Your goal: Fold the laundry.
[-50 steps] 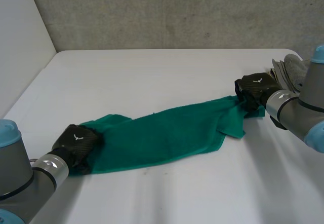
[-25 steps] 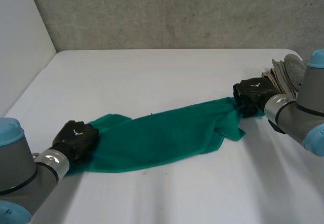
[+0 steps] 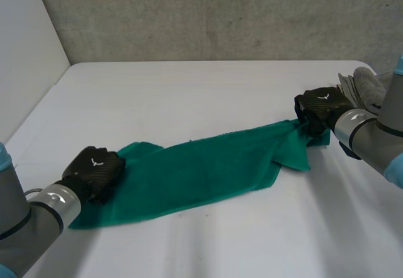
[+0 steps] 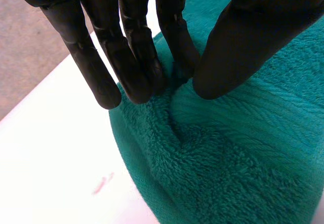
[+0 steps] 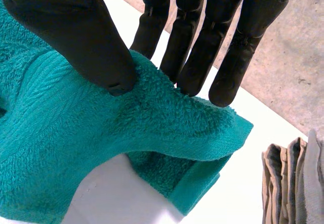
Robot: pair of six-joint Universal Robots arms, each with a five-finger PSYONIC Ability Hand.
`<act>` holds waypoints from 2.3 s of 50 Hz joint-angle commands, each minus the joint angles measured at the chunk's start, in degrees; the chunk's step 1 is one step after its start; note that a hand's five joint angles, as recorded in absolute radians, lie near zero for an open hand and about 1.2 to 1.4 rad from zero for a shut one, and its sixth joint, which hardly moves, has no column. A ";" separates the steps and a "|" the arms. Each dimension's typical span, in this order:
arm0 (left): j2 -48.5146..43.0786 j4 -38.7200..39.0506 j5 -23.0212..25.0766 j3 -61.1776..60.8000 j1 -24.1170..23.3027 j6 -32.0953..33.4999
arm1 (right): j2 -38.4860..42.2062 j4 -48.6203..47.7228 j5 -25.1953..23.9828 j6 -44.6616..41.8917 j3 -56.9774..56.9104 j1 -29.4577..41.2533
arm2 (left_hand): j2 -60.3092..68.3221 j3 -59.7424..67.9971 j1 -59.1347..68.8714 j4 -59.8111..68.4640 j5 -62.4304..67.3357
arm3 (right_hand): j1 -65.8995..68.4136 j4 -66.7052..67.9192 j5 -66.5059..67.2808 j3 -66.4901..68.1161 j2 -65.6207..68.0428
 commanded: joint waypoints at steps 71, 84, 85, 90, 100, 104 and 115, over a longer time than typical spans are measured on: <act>-2.85 0.26 2.86 -0.77 1.67 -4.86 | -7.00 15.37 -0.29 -15.73 0.80 0.42 | -18.34 -18.32 -18.36 -18.27 -18.60 | 23.62 11.84 13.50 12.62 12.46; -6.02 3.34 2.69 0.02 1.05 -4.68 | -6.03 13.17 -0.29 -15.73 2.91 1.12 | -11.78 -11.76 -11.80 -11.72 -12.05 | 23.62 11.84 13.50 12.62 12.46; -6.29 3.51 2.69 0.02 0.97 -4.68 | -5.94 12.99 -0.29 -15.73 2.91 1.21 | -10.44 -10.42 -10.46 -10.38 -10.71 | 23.62 11.84 13.50 12.62 12.46; -7.34 5.27 2.60 0.37 0.88 -4.68 | -5.94 12.64 -0.20 -15.73 3.26 1.56 | 14.01 14.03 13.99 14.08 13.75 | 23.62 11.84 13.50 12.62 12.46; -2.97 1.68 1.10 1.60 0.52 -5.12 | -7.34 16.66 0.24 -16.25 2.74 1.39 | 17.47 17.49 17.45 17.54 17.20 | 23.62 11.84 13.50 12.62 12.46; 9.25 -4.12 1.28 2.22 0.88 -6.18 | -12.08 23.79 -0.38 -16.69 0.63 0.77 | 17.47 17.49 17.45 17.54 17.20 | 23.62 11.84 13.50 12.62 12.46; 14.91 -7.12 1.81 7.23 0.88 -14.97 | -13.78 33.82 -0.65 -25.29 -5.43 0.68 | 17.47 17.49 17.45 17.54 17.20 | 23.62 11.84 13.50 12.62 12.46</act>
